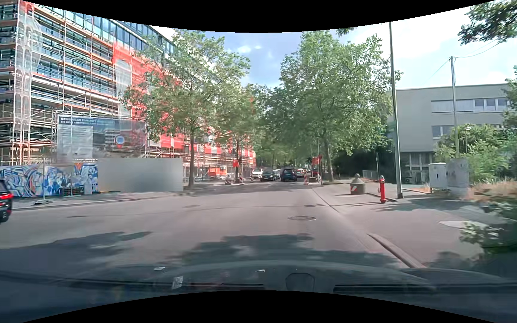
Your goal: Follow the waypoints while adhering to traffic rules and regulations
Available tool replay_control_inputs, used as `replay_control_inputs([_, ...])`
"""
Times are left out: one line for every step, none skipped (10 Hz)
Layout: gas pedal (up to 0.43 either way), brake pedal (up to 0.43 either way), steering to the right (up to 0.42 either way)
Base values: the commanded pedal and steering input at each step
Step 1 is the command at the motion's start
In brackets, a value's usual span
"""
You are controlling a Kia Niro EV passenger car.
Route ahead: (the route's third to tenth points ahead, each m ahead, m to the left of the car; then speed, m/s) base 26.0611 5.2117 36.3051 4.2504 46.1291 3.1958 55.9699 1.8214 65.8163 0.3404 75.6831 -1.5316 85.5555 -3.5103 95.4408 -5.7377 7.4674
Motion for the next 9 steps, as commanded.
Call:
replay_control_inputs([0.079,0.000,0.008])
replay_control_inputs([0.079,0.000,0.008])
replay_control_inputs([0.079,0.000,0.010])
replay_control_inputs([0.079,0.000,0.011])
replay_control_inputs([0.079,0.000,0.013])
replay_control_inputs([0.079,0.000,0.014])
replay_control_inputs([0.079,0.000,0.014])
replay_control_inputs([0.079,0.000,0.014])
replay_control_inputs([0.079,0.000,0.014])
